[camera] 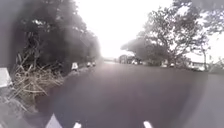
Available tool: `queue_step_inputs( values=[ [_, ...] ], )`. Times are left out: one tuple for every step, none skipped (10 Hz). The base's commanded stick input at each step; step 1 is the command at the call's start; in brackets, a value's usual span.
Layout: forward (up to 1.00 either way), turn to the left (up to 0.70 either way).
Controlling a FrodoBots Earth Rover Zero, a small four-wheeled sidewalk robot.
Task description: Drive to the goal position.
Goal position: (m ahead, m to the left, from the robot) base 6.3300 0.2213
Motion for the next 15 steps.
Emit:
queue_step_inputs(
  values=[
    [0.7,0.0],
    [0.7,0.0],
    [0.7,0.0],
    [0.7,0.0],
    [0.7,0.0],
    [0.7,0.0],
    [0.7,0.0],
    [0.7,0.0],
    [0.7,0.0],
    [0.7,0.0],
    [0.7,0.0],
    [0.7,0.0],
    [0.7,0.0],
    [0.7,0.0],
    [0.7,0.0]
  ],
)
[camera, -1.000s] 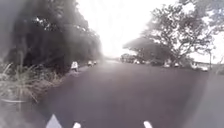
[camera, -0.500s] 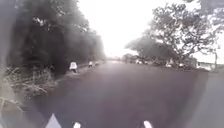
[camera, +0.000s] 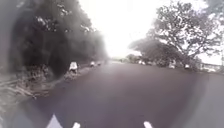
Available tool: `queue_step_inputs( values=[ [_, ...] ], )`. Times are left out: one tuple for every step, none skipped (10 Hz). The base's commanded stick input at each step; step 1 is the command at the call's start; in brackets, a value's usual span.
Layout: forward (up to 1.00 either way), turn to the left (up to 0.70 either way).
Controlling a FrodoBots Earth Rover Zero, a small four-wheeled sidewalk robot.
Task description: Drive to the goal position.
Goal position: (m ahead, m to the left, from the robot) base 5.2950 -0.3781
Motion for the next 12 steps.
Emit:
queue_step_inputs(
  values=[
    [0.7,0.0],
    [0.7,0.0],
    [0.7,0.0],
    [0.7,0.0],
    [0.7,0.0],
    [0.7,0.0],
    [0.7,0.0],
    [0.7,-0.35],
    [0.7,-0.35],
    [0.7,-0.35],
    [0.7,-0.35],
    [0.7,-0.35]
  ],
)
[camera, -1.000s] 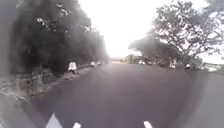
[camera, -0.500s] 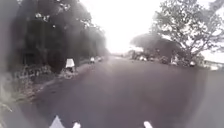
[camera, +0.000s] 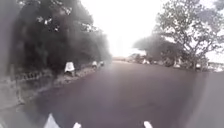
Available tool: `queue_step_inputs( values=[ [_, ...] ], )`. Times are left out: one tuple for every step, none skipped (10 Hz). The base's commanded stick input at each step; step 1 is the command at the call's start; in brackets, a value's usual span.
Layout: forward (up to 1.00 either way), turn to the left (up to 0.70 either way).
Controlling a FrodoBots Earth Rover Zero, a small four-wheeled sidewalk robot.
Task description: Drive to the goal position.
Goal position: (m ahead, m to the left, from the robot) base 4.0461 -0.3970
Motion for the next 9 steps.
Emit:
queue_step_inputs(
  values=[
    [0.7,-0.35],
    [0.7,-0.35],
    [0.7,-0.35],
    [0.7,-0.35],
    [0.7,-0.35],
    [0.7,-0.35],
    [0.7,-0.35],
    [0.7,-0.35],
    [0.7,-0.35]
  ],
)
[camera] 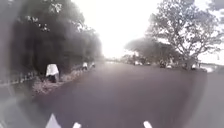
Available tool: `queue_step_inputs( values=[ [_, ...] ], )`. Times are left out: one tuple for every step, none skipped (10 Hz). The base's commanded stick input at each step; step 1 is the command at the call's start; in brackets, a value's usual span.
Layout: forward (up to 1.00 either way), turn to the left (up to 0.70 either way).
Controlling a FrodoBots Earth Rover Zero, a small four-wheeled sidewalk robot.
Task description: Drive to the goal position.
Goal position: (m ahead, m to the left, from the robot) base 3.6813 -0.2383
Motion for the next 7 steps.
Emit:
queue_step_inputs(
  values=[
    [0.7,-0.28],
    [0.7,-0.15],
    [0.7,-0.03],
    [0.7,0.0],
    [0.7,0.0],
    [0.7,0.0],
    [0.7,0.0]
  ],
)
